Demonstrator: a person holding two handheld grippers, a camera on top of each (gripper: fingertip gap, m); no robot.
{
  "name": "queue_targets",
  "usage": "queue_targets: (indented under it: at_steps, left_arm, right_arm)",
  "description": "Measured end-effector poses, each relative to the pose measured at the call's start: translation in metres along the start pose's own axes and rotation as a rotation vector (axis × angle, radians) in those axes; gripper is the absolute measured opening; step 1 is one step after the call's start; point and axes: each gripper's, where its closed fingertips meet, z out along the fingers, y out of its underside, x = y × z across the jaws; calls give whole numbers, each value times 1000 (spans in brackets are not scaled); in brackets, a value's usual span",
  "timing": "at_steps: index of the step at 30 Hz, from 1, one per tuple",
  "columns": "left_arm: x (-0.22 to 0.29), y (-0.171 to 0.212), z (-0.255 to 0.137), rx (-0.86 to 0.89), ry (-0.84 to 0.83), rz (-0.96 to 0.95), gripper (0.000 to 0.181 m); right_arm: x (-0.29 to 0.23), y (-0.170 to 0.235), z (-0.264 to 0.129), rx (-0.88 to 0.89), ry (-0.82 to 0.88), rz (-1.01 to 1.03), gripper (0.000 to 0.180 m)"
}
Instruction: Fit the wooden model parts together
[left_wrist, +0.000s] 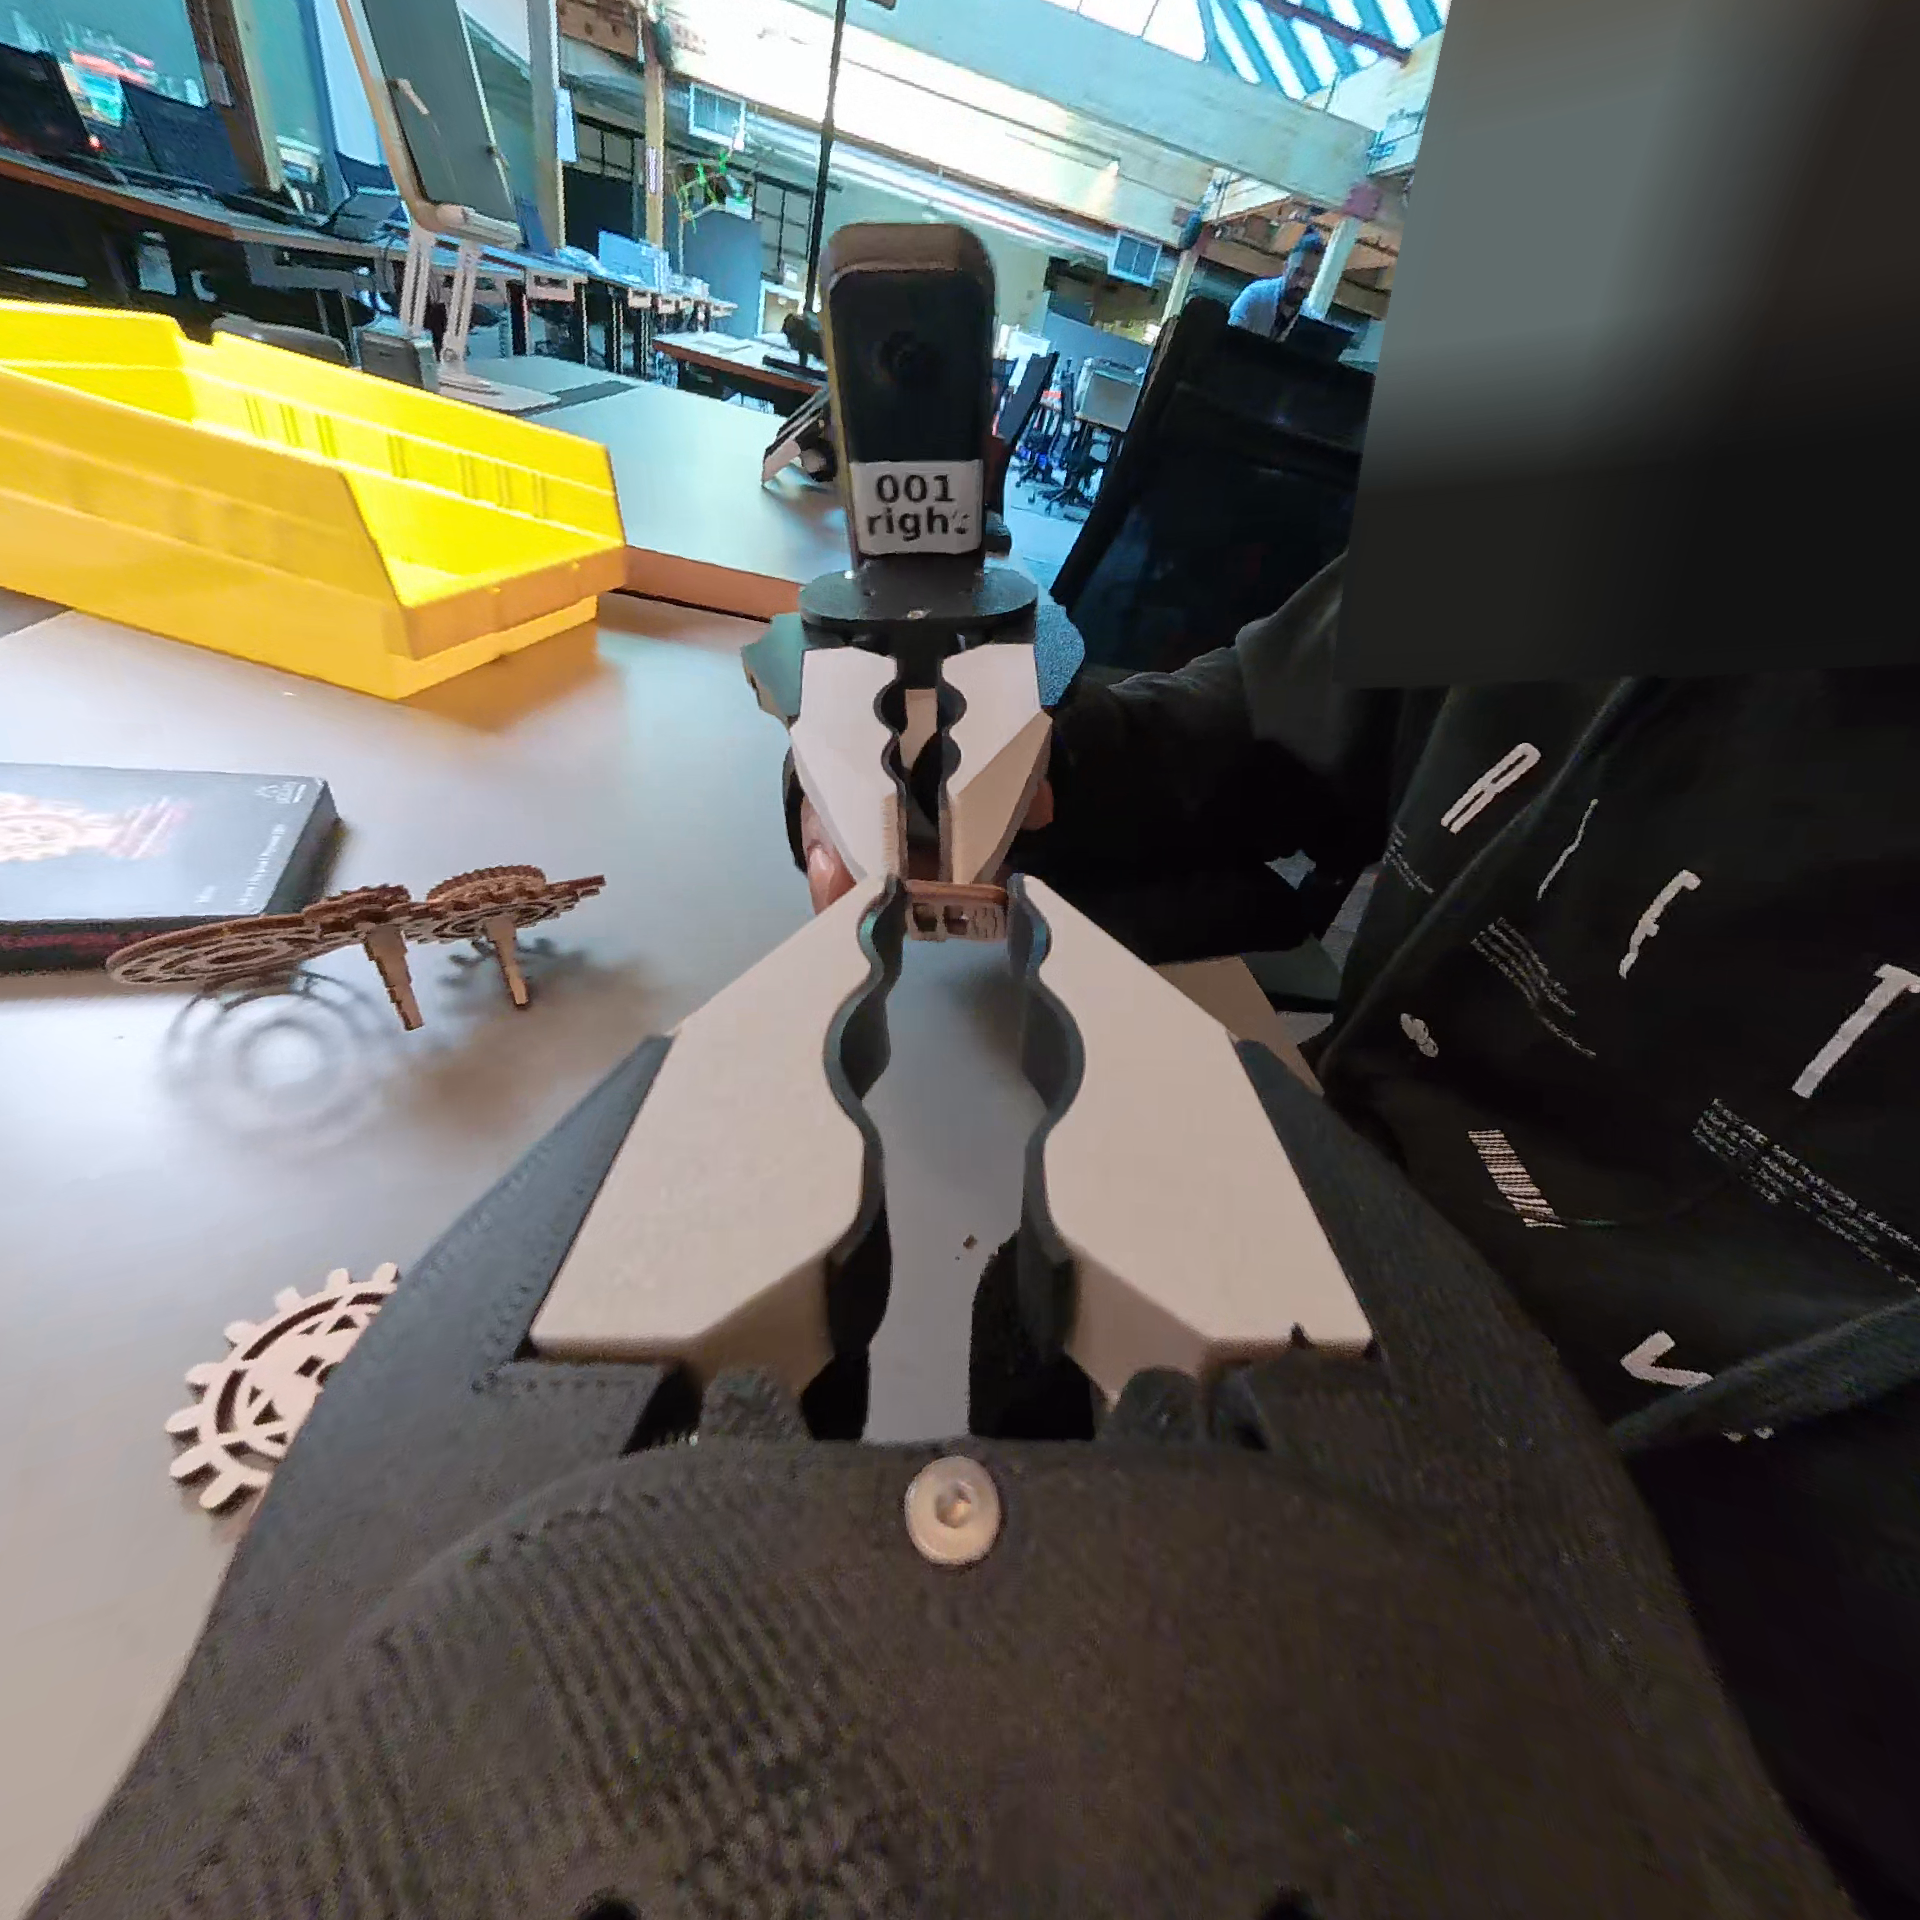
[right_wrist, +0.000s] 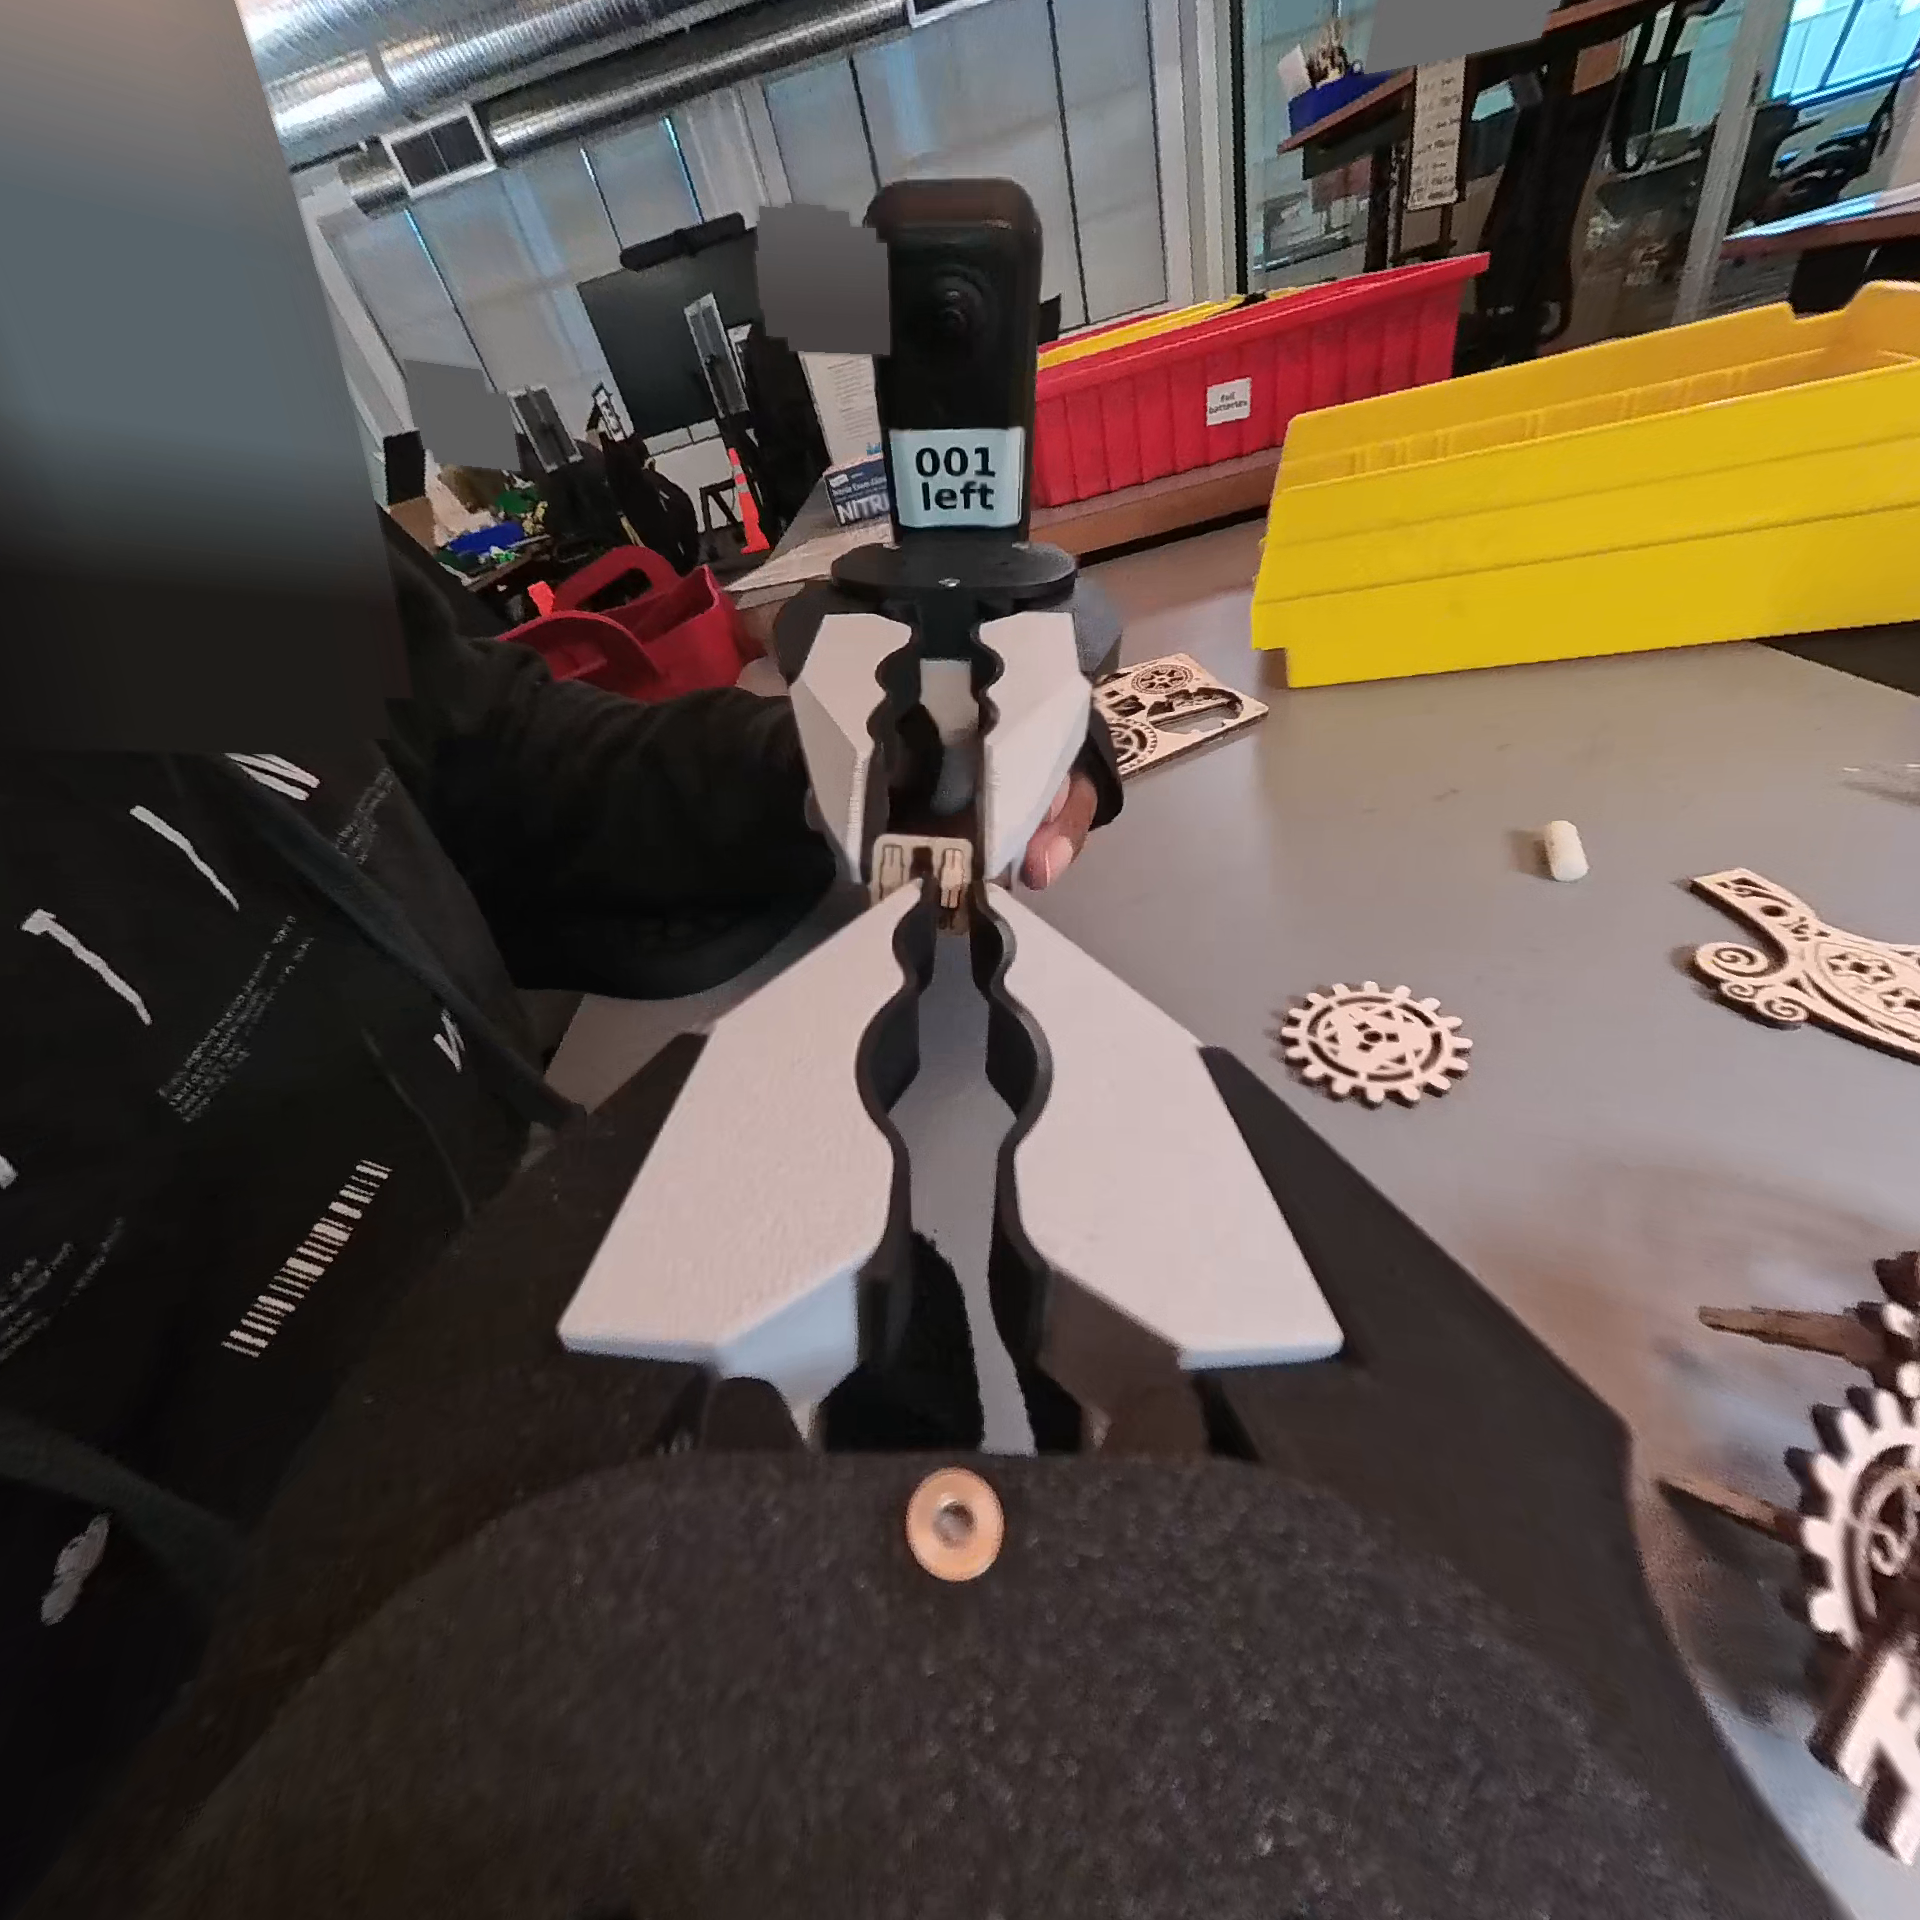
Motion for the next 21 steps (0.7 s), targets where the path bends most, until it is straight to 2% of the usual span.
queue_targets:
  at_steps: [7,21]
  left_arm:
    - [-3,10,2,-96,-55,50,18]
    - [-7,18,2,-166,-105,114,18]
  right_arm:
    - [3,10,1,-91,80,-168,3]
    - [8,13,-1,-114,85,-119,3]
